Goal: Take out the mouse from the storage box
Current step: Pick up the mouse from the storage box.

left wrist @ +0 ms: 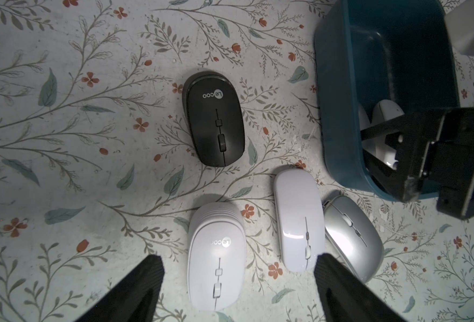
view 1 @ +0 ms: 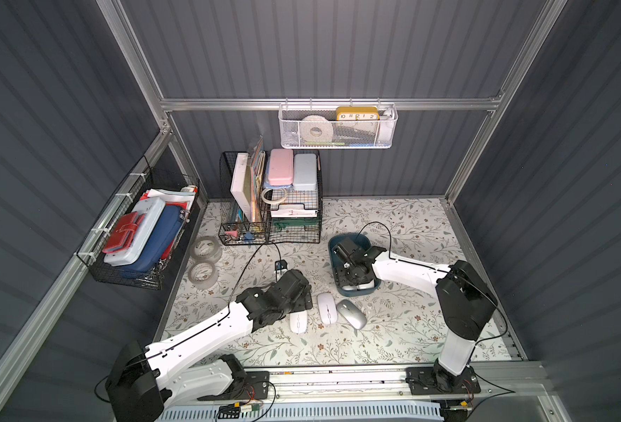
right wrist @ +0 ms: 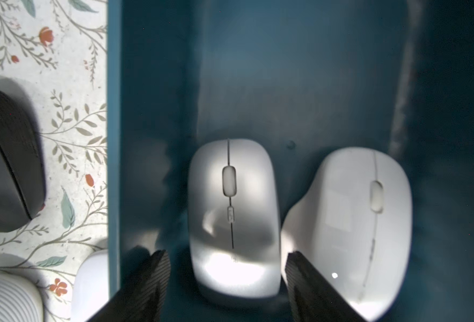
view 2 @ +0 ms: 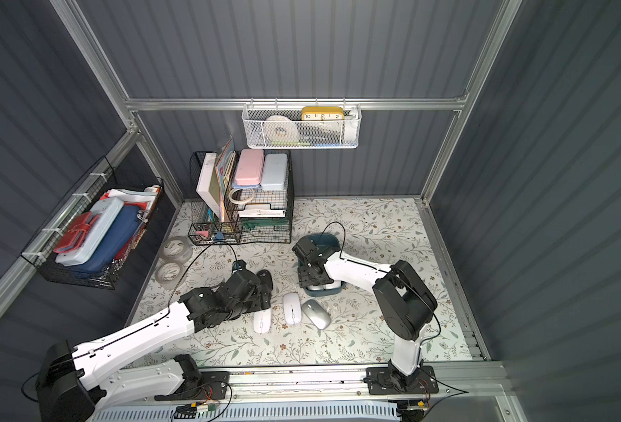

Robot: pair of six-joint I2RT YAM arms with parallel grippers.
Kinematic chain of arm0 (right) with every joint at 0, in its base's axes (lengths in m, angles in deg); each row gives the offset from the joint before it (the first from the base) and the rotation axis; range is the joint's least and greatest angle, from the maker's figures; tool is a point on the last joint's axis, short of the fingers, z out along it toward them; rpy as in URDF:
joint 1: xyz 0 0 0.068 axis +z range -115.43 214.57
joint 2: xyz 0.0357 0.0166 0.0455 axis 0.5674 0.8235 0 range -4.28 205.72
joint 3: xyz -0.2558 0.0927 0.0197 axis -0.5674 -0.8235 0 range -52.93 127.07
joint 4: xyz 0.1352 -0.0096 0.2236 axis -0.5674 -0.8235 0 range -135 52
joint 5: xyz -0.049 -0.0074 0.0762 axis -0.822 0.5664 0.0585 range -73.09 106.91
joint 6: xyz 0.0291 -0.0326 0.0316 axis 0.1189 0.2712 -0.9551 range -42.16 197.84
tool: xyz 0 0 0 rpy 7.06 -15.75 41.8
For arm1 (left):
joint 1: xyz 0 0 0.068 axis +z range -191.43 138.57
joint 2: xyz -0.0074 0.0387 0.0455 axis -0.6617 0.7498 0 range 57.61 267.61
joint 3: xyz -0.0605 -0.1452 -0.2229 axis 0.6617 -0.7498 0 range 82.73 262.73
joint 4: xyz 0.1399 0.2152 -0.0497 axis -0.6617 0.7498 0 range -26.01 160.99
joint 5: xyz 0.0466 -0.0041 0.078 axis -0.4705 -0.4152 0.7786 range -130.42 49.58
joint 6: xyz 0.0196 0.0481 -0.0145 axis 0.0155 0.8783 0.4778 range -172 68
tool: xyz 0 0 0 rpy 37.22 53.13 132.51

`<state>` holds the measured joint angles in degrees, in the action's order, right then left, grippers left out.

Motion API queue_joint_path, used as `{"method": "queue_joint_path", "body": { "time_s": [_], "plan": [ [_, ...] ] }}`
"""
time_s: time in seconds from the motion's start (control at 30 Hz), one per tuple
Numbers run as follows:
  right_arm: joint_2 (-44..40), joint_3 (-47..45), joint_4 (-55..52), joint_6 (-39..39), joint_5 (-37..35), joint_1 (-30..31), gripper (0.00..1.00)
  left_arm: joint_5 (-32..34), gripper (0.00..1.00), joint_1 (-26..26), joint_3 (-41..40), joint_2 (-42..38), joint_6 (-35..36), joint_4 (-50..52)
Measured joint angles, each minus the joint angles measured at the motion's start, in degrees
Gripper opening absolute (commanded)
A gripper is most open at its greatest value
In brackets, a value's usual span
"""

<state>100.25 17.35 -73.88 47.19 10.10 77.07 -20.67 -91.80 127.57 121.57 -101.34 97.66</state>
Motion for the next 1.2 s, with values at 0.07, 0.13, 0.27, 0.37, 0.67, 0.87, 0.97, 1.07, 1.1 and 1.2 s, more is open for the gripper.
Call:
{"method": "queue_joint_path", "body": {
  "time_s": [0.07, 0.13, 0.27, 0.37, 0.67, 0.87, 0.97, 1.07, 1.1, 1.2],
  "plan": [
    [0.6, 0.0, 0.5, 0.5, 0.2, 0.0, 0.73, 0.0, 0.91, 0.0, 0.0, 0.4, 0.0, -0.2],
    [1.5, 0.0, 0.5, 0.9, -0.2, 0.0, 0.74, 0.0, 0.91, 0.0, 0.0, 0.9, 0.0, -0.4],
    [3.1, 0.5, 0.5, 1.0, -1.9, -0.1, 0.75, 0.0, 0.9, 0.0, 0.0, 1.9, 0.0, -0.7],
    [3.4, 0.6, 0.4, 1.3, -3.1, -0.1, 0.71, 0.0, 0.9, 0.0, 0.0, 2.2, 0.0, -0.7],
    [4.8, 1.2, 0.0, 1.9, -3.1, -1.2, 0.58, 0.0, 0.91, 0.0, 0.0, 3.4, 0.0, -1.2],
    [4.0, 1.0, 1.2, 1.2, 0.2, -2.3, 0.42, 0.0, 0.91, 0.0, -0.1, 3.6, 0.0, -1.3],
    [2.9, 0.4, 1.9, 0.5, 1.7, -2.6, 0.33, 0.0, 0.91, 0.0, -0.1, 4.2, 0.0, -1.4],
    [1.4, -0.2, 2.1, 0.2, 2.7, -2.8, 0.26, 0.0, 0.91, 0.0, -0.1, 4.9, 0.0, -1.6],
    [0.9, -0.4, 2.4, 0.0, 3.3, -2.9, 0.23, 0.0, 0.91, 0.0, -0.1, 5.0, 0.0, -1.6],
    [-0.2, -0.9, 3.3, -0.2, 4.5, -3.5, 0.19, 0.0, 0.91, 0.0, -0.3, 5.2, 0.0, -1.9]
  ]
}}
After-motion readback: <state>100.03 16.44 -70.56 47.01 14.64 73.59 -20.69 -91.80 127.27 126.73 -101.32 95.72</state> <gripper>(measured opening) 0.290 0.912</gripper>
